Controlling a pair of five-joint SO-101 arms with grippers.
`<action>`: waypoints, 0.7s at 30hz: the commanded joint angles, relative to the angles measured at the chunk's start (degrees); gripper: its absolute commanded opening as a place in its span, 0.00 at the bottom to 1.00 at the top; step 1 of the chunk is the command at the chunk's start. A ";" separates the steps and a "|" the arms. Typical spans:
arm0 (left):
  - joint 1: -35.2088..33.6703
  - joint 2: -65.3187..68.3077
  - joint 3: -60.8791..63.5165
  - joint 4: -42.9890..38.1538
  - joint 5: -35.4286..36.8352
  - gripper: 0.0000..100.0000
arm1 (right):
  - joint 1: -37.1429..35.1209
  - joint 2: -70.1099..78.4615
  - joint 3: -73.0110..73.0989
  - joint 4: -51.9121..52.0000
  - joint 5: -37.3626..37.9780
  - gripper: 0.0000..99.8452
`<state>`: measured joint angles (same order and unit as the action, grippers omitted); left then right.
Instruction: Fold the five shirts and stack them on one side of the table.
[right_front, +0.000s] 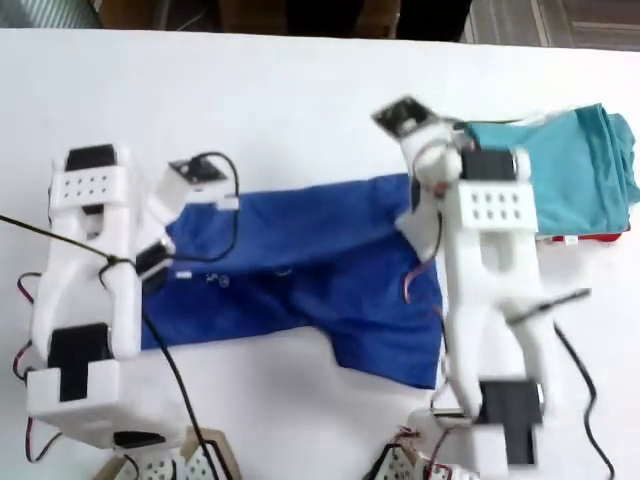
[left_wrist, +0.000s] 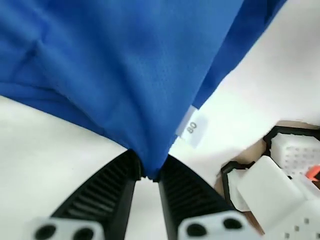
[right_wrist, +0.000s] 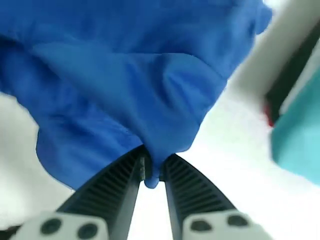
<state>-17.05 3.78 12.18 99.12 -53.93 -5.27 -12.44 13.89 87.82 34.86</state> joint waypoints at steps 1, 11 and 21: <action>-0.44 -3.16 2.33 -0.18 -0.62 0.03 | 1.36 -11.03 12.48 -3.82 3.52 0.02; -0.44 -3.25 14.73 -5.63 -0.62 0.03 | 8.04 -17.63 28.40 -7.87 11.34 0.02; -0.44 -3.34 7.87 2.02 -0.09 0.03 | 11.65 -22.55 23.30 -1.80 15.74 0.02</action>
<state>-17.05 3.25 23.08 97.98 -53.93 5.98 -31.69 40.70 82.90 50.07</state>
